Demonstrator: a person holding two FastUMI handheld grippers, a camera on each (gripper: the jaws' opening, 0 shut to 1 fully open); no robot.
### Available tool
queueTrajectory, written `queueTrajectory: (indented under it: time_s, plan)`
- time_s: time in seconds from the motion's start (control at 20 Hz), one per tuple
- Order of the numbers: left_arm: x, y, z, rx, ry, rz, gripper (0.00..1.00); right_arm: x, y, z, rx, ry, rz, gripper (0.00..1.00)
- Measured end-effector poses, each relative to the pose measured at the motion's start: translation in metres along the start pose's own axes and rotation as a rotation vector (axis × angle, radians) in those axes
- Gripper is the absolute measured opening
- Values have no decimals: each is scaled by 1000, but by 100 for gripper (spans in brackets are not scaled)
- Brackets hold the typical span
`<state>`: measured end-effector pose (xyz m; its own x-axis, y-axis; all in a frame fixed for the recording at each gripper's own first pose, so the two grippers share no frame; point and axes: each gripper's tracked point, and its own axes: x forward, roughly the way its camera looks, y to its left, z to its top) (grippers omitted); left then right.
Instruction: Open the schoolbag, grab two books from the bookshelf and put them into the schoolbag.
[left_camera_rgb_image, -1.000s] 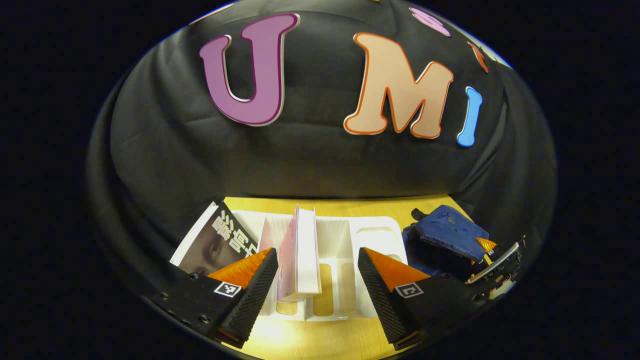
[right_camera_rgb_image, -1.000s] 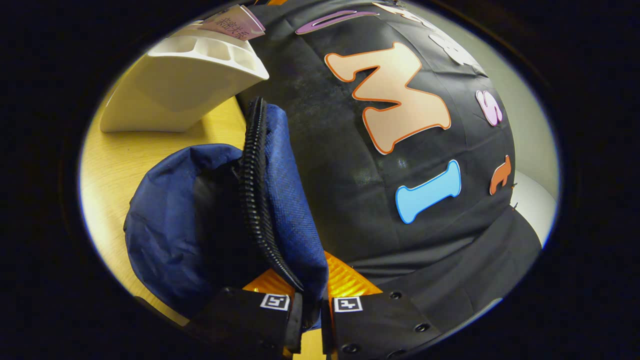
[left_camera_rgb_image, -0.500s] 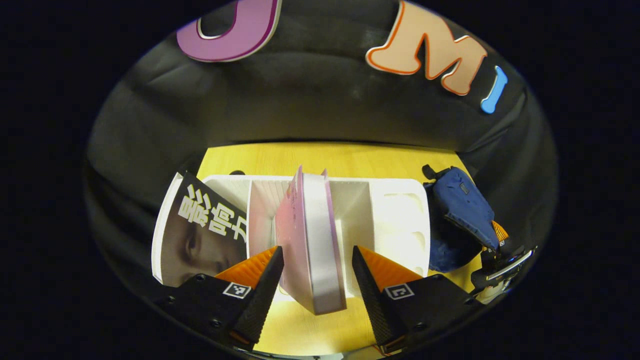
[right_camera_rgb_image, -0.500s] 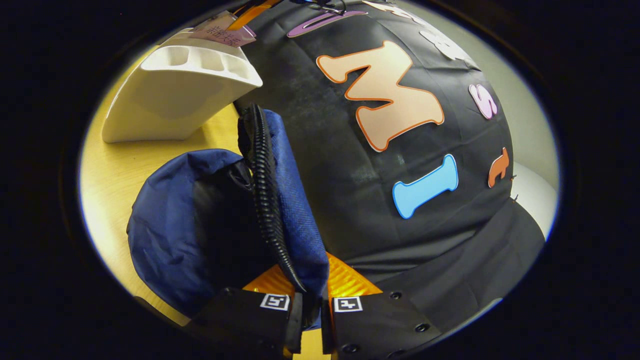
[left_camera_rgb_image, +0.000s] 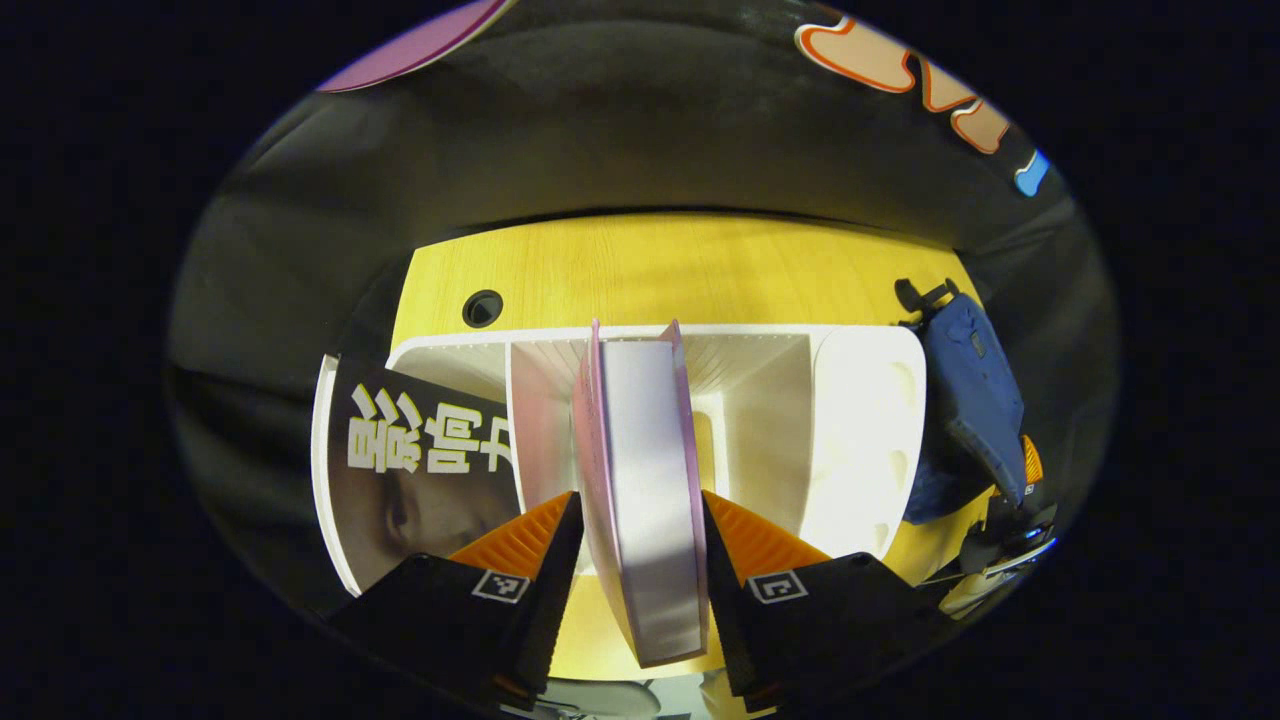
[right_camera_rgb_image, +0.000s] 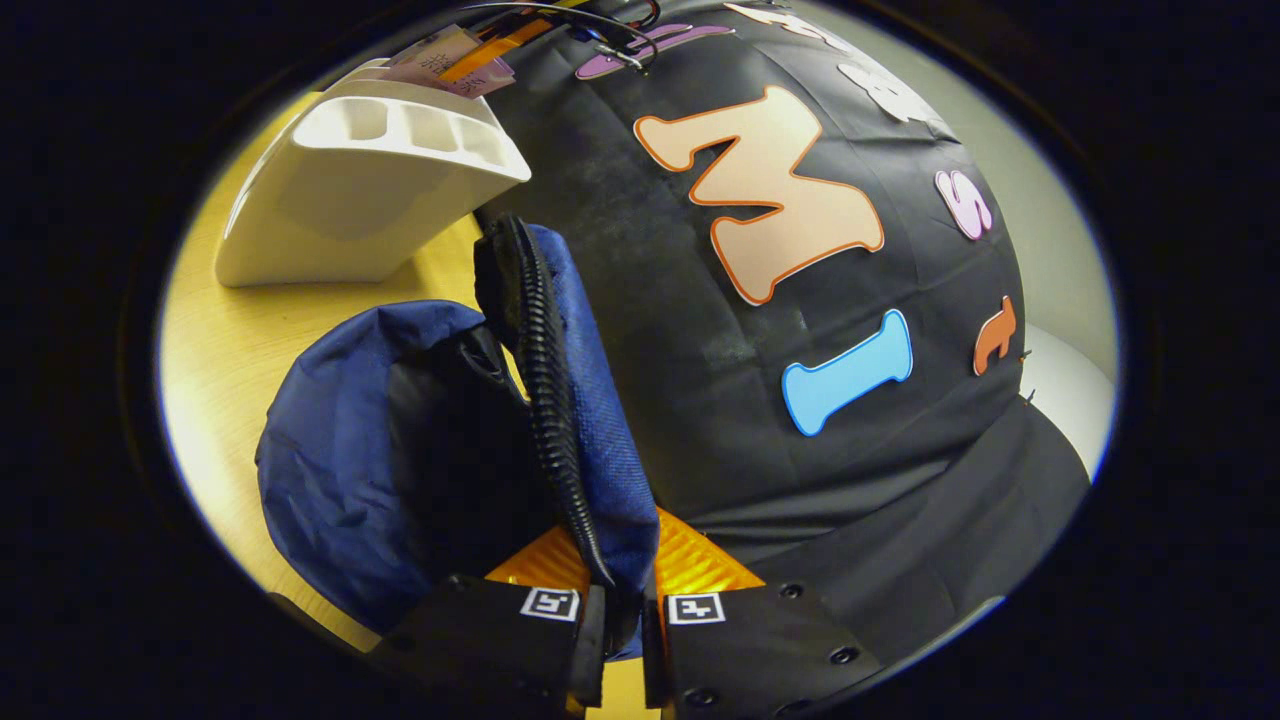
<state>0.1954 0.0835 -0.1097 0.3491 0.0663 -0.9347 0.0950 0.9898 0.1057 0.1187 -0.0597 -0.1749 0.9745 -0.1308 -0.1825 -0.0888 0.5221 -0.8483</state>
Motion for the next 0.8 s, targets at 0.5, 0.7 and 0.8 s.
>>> queueTrajectory:
  time_s: [0.5, 0.7, 0.8]
  plan:
    - [20, 24, 0, 53, 113, 82, 46, 0, 2, 0, -7, 3, 18, 18]
    - [20, 24, -9, 42, 176, 113, 39, -1, 3, 0, -19, 1, 25, 18]
    - [20, 22, -12, 26, 201, 142, 39, -1, 2, 0, -26, 0, 28, 18]
